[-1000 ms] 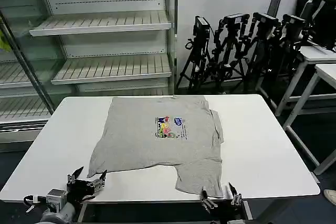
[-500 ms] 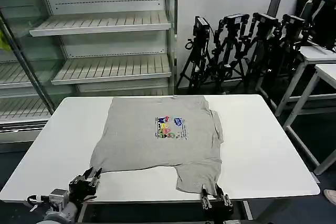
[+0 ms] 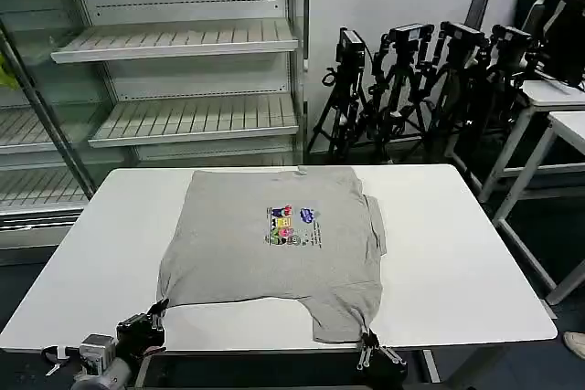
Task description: Fold and organize the clothes.
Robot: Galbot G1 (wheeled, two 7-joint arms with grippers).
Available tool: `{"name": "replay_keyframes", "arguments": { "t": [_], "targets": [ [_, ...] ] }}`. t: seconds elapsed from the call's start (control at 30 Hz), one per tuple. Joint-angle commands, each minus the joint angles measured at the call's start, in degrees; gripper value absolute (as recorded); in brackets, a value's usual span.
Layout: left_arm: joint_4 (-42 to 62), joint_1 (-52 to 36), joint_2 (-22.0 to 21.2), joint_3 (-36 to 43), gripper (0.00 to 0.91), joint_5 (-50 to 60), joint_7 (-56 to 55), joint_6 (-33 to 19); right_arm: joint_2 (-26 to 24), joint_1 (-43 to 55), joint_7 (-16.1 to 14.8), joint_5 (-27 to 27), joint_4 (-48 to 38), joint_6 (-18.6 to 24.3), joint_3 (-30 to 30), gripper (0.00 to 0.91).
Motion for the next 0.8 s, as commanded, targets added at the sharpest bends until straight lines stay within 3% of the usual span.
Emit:
{"name": "replay_keyframes", "arguments": {
  "t": [0.03, 0.23, 0.4, 0.53, 0.8],
  "targets": [
    [-10.1, 4.8, -0.2, -2.4, 0.02, 0.0, -0.2, 0.0, -2.1, -4.7, -0.1, -0.7, 7.3, 1.3, 1.2, 0.0],
    [-12.6, 6.8, 0.6, -3.7, 0.02, 0.0, -0.4, 0.0, -3.1, -6.7, -0.3, 0.0, 11.5, 2.1, 3.2, 0.0],
    [-12.0, 5.1, 1.8, -3.5, 0.02, -0.7, -1.5, -0.1, -3.1, -1.2, -0.4, 3.8, 11.3, 2.8, 5.7, 0.0],
    [-10.5, 3.6, 3.5, -2.9, 0.02, -2.4, -2.5, -0.9, -4.3, 4.8, -0.1, 9.0, 8.4, 3.2, 8.6, 0.0],
    [-4.3, -3.1, 5.1, 1.0, 0.02, -2.2, -2.9, -1.8, -7.4, 15.8, 0.0, 12.8, 1.1, 1.7, 9.8, 0.0]
  ]
}}
